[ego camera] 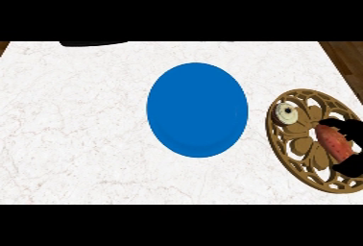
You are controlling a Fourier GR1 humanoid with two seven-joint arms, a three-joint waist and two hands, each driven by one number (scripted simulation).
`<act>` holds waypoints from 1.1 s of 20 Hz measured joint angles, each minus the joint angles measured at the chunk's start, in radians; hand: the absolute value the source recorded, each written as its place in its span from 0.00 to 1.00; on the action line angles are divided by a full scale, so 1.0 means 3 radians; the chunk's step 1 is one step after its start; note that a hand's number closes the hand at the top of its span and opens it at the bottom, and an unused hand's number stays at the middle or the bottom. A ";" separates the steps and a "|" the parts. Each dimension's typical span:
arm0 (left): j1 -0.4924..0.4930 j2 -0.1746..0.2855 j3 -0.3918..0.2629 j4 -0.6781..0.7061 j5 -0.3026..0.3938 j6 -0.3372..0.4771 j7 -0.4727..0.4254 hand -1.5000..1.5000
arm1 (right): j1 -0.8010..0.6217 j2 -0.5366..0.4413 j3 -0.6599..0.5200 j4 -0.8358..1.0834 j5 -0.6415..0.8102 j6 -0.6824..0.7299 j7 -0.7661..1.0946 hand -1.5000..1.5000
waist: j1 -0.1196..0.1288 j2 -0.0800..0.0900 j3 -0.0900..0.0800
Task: Pick the sweet potato from the placemat and place it in the plate
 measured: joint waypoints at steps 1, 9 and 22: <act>-0.0005 0.0000 0.0002 0.0008 -0.0001 -0.0009 -0.0008 0.50 | -0.0029 0.0014 -0.0011 -0.0009 0.0026 -0.0048 -0.0009 1.00 | 0.0000 -0.0003 0.0001; 0.0110 -0.0019 0.0039 0.0023 0.0022 -0.0022 -0.0031 0.50 | -0.0087 0.0050 -0.0079 -0.0028 0.0316 -0.0478 0.0101 1.00 | -0.0136 -0.0062 0.0017; -0.0171 -0.0120 0.0331 -0.0354 0.0062 0.0099 -0.0363 0.50 | 0.0142 0.0110 -0.0286 -0.0454 0.0656 -0.1311 0.0615 1.00 | -0.0544 -0.0193 0.0011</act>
